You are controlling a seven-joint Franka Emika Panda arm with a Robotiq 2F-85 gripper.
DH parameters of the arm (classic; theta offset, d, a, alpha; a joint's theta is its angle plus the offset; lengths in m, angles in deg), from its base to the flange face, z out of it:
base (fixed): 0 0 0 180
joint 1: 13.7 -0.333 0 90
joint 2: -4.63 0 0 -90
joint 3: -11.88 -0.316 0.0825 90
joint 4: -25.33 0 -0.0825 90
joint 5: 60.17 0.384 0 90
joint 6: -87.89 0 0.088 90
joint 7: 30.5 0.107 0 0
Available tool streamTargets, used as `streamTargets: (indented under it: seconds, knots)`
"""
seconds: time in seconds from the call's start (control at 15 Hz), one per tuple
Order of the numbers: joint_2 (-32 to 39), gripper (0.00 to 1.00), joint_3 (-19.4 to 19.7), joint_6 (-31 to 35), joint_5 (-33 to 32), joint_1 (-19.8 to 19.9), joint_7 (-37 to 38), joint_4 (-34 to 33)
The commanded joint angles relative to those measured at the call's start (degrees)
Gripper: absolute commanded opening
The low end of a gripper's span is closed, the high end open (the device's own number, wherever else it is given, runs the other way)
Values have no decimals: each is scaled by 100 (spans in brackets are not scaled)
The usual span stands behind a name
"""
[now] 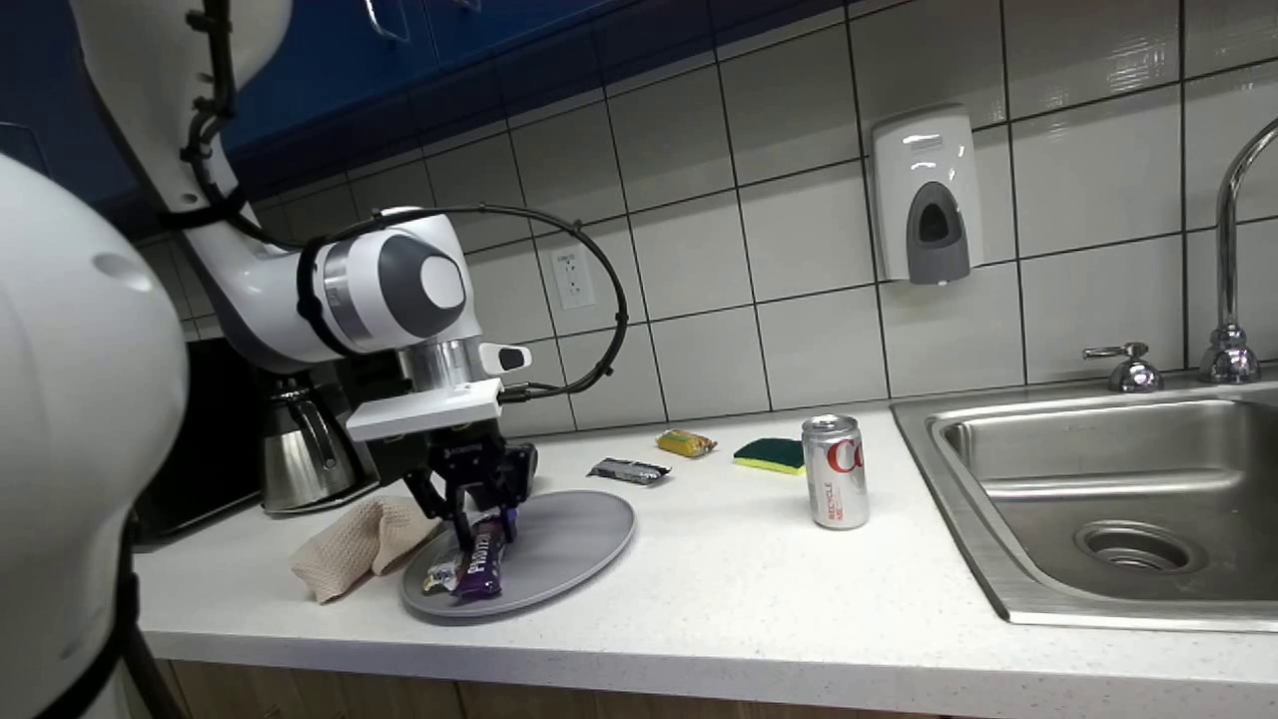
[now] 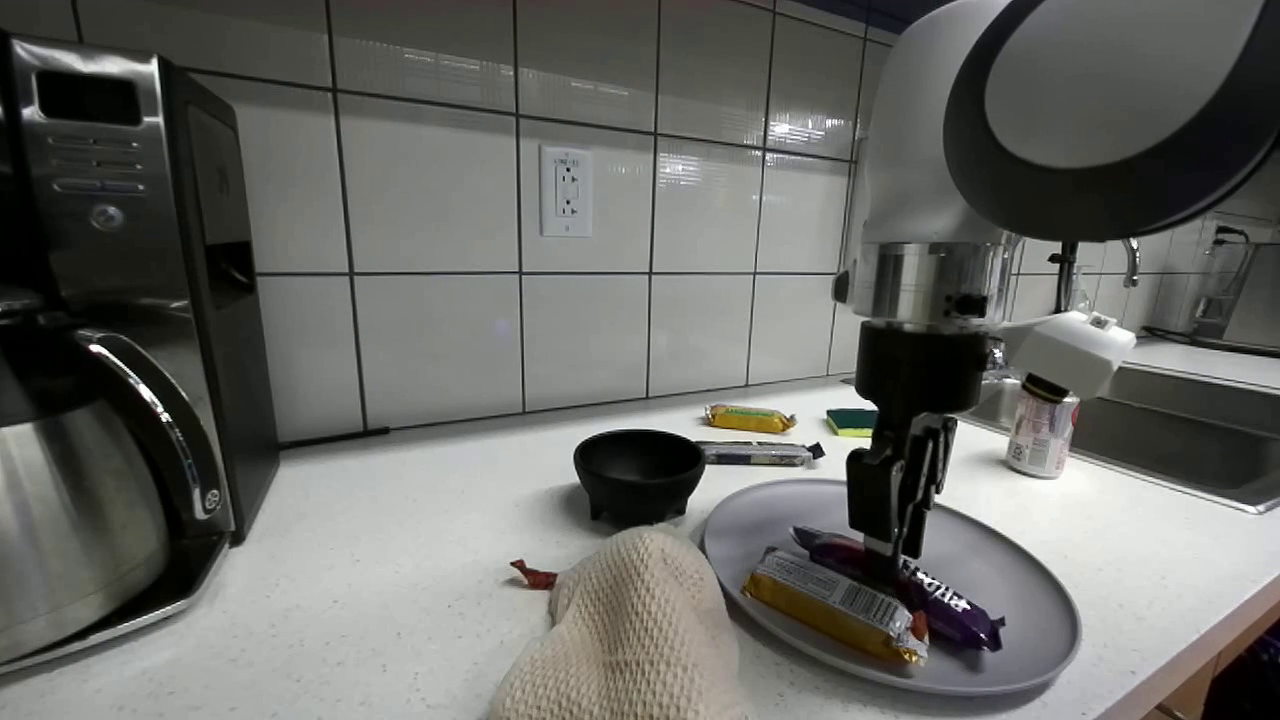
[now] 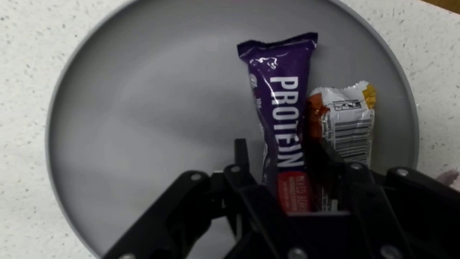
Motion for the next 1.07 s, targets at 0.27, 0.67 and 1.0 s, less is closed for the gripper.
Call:
streamTargets:
  seconds: [0.27,0.67,1.0]
  knots:
    - [-288,100,32,-219,143,145,466,-92]
    - [-481,100,175,-259,171,286,709,-151]
    - [-337,100,171,-44,81,284,637,-121]
